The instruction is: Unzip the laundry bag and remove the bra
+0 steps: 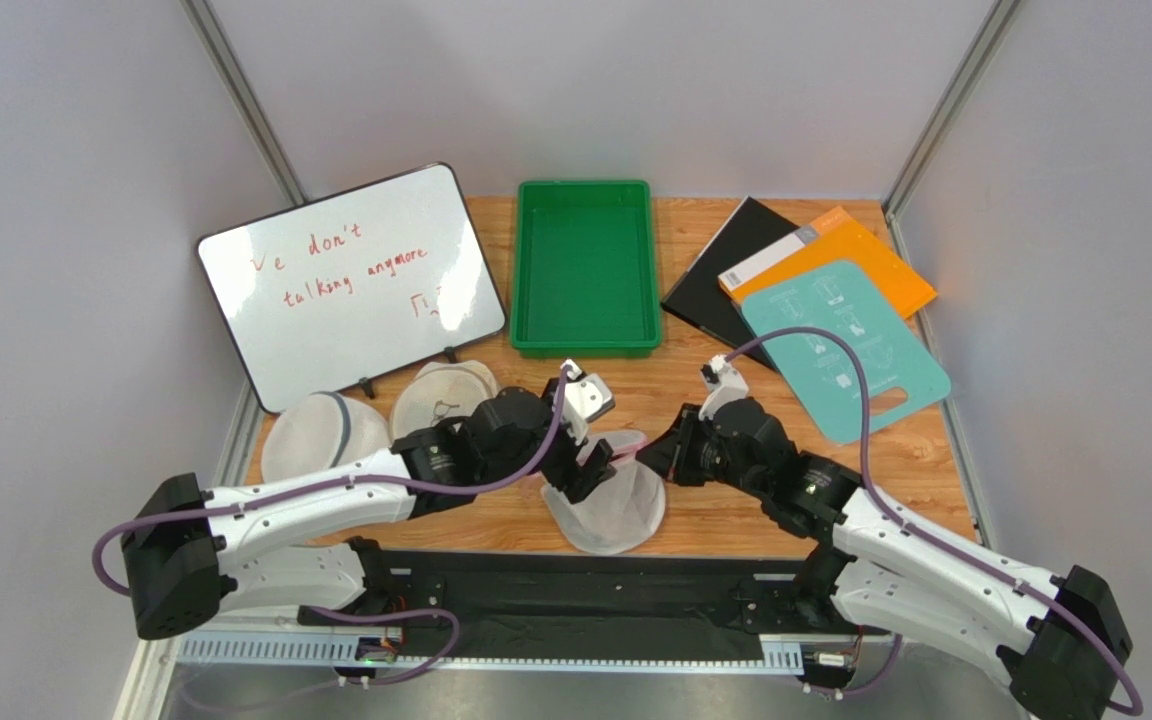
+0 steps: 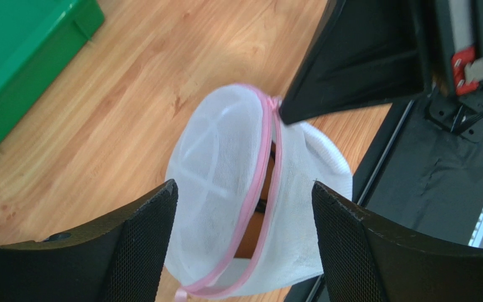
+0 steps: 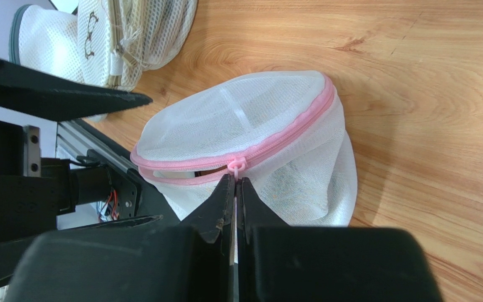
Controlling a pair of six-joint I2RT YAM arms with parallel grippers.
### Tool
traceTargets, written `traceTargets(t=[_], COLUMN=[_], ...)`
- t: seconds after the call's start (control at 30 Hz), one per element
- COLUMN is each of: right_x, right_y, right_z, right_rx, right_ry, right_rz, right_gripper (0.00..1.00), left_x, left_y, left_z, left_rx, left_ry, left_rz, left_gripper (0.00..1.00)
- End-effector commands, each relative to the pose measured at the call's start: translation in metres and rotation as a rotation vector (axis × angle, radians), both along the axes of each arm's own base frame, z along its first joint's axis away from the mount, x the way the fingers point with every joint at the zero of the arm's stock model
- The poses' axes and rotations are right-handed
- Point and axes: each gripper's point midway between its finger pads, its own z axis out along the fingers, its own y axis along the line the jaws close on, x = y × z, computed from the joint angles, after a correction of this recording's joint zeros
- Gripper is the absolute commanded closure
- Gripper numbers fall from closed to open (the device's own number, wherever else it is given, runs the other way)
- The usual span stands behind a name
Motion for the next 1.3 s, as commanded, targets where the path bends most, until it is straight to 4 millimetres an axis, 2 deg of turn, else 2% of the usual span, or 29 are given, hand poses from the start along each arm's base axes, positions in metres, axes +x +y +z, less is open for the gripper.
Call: traceTargets(t=[0.0, 0.13, 0.23, 0.47, 0.6, 0.97, 1.07, 1.1, 1.17, 1.2, 1.27], right_x=[-0.004, -0.010, -0.013, -0.014, -0.013, -0.008, -0.007, -0.007, -0.007, -0.003, 0.000], right_y=[0.013, 0.018, 0.020, 0.022, 0.023, 0.018, 0.017, 0.017, 0.016, 0.012, 0.009], right_z=[0.022, 0.027, 0.029, 0.031, 0.032, 0.034, 0.034, 0.033, 0.031, 0.028, 0.026], right_rx=[0.063, 0.078, 0.084, 0.084, 0.082, 0.046, 0.044, 0.041, 0.034, 0.014, -0.002], right_ry=[-0.053, -0.064, -0.067, -0.071, -0.074, -0.091, -0.095, -0.092, -0.086, -0.092, -0.100], right_rz=[0.072, 0.099, 0.111, 0.123, 0.123, 0.097, 0.094, 0.092, 0.091, 0.063, 0.051], right_gripper=[1.00, 1.00, 1.00, 1.00, 1.00, 1.00, 1.00, 1.00, 1.00, 1.00, 1.00], left_x=[0.009, 0.009, 0.010, 0.005, 0.002, -0.004, -0.005, -0.005, -0.005, -0.005, -0.003], left_y=[-0.023, -0.035, -0.041, -0.038, -0.034, -0.028, -0.028, -0.028, -0.027, -0.026, -0.024], left_z=[0.034, 0.037, 0.028, 0.016, 0.008, -0.007, -0.009, -0.009, -0.010, -0.010, -0.009], left_rx=[-0.064, -0.070, -0.048, -0.032, -0.022, 0.001, 0.005, 0.006, 0.010, 0.013, 0.013], left_ry=[-0.045, -0.039, -0.023, 0.007, 0.024, 0.053, 0.056, 0.057, 0.057, 0.054, 0.044], left_rz=[-0.027, -0.065, -0.078, -0.084, -0.081, -0.089, -0.094, -0.094, -0.090, -0.086, -0.077], left_gripper=[0.16, 0.16, 0.16, 0.20, 0.32, 0.46, 0.65, 0.78, 0.90, 1.00, 1.00])
